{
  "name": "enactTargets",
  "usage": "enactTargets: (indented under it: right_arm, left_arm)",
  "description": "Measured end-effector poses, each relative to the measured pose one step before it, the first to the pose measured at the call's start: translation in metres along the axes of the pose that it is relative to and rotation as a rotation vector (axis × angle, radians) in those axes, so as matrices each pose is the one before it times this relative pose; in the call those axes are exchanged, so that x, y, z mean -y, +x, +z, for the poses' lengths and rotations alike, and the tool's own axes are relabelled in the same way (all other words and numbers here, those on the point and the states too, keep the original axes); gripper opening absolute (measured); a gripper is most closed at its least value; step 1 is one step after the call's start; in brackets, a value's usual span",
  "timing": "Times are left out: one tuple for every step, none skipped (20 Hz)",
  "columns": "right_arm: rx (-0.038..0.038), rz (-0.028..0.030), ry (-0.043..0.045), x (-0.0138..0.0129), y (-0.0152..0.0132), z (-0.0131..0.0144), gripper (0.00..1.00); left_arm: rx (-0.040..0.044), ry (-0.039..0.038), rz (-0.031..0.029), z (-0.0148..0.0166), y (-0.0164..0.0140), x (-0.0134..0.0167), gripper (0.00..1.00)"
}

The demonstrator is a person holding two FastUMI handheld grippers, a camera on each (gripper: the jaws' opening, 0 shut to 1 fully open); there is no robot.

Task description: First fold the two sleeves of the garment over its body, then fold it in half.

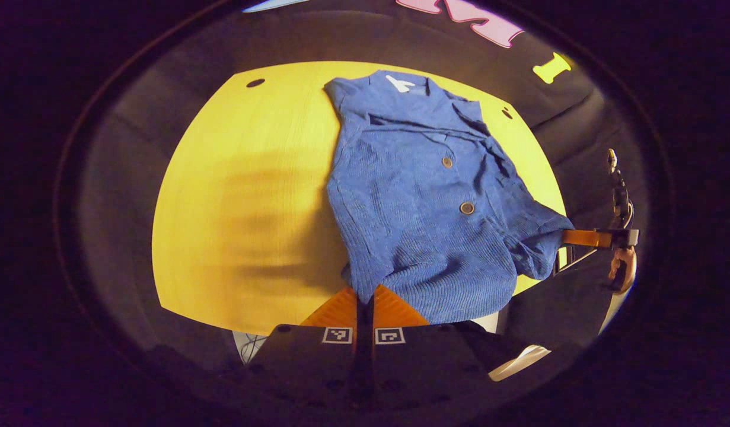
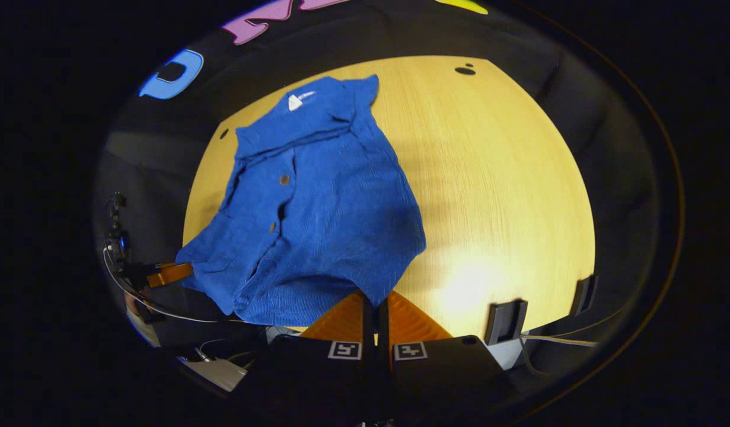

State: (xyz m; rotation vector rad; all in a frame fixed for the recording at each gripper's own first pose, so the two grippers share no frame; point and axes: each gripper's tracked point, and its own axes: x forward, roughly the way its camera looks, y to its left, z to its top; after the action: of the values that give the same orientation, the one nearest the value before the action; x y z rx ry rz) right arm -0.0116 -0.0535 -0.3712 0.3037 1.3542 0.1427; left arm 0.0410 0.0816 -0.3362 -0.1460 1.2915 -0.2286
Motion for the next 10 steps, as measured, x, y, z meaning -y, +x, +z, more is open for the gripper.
enactTargets:
  right_arm:
    - [0.04103, -0.00625, -0.02622, -0.00255, -0.0085, 0.01702, 0.05]
    - [0.04352, -0.00511, -0.02553, -0.00359, -0.00726, 0.01944, 0.05]
    - [0.04063, -0.00352, -0.0229, -0.00353, -0.00642, 0.01808, 0.05]
    - [0.03859, -0.00412, -0.02148, -0.00192, -0.00533, 0.02025, 0.05]
    - [0.03501, -0.00467, -0.02173, -0.00048, -0.00325, 0.01746, 0.05]
    - [0.03714, -0.00341, -0.01629, -0.00048, -0.00179, 0.01989, 0.05]
    - [0.03485, -0.00496, -0.01214, -0.00154, 0.00115, 0.02057, 0.05]
    - [0.02784, -0.00316, -0.01244, -0.00063, 0.00039, 0.01929, 0.05]
    - [0.02055, -0.00219, -0.01527, -0.00057, 0.00431, 0.01716, 0.05]
    - [0.02607, -0.00535, -0.01294, 0.00252, 0.00618, 0.01951, 0.05]
  left_arm:
    - [0.03914, 0.00856, 0.00109, 0.0119, -0.01107, -0.00029, 0.0]
    - [0.04022, 0.0064, 0.00427, 0.0177, -0.01156, 0.00022, 0.0]
    - [0.0392, 0.00527, 0.00228, 0.02088, -0.01005, 0.00005, 0.0]
    - [0.03213, 0.00431, 0.00316, 0.01963, -0.00777, -0.00065, 0.0]
    - [0.02863, 0.00143, 0.00155, 0.01596, -0.00553, 0.0, 0.0]
    - [0.02829, 0.00236, 0.00459, 0.01803, -0.00459, -0.00197, 0.0]
    - [0.02246, 0.00116, 0.00555, 0.01844, -0.0007, -0.00221, 0.0]
    - [0.02444, 0.00057, 0.00844, 0.01934, 0.00028, -0.00228, 0.0]
    - [0.01802, -0.00367, 0.0126, 0.01785, 0.00495, -0.00323, 0.0]
    - [0.01689, -0.00642, 0.01119, 0.01883, 0.00593, -0.00316, 0.0]
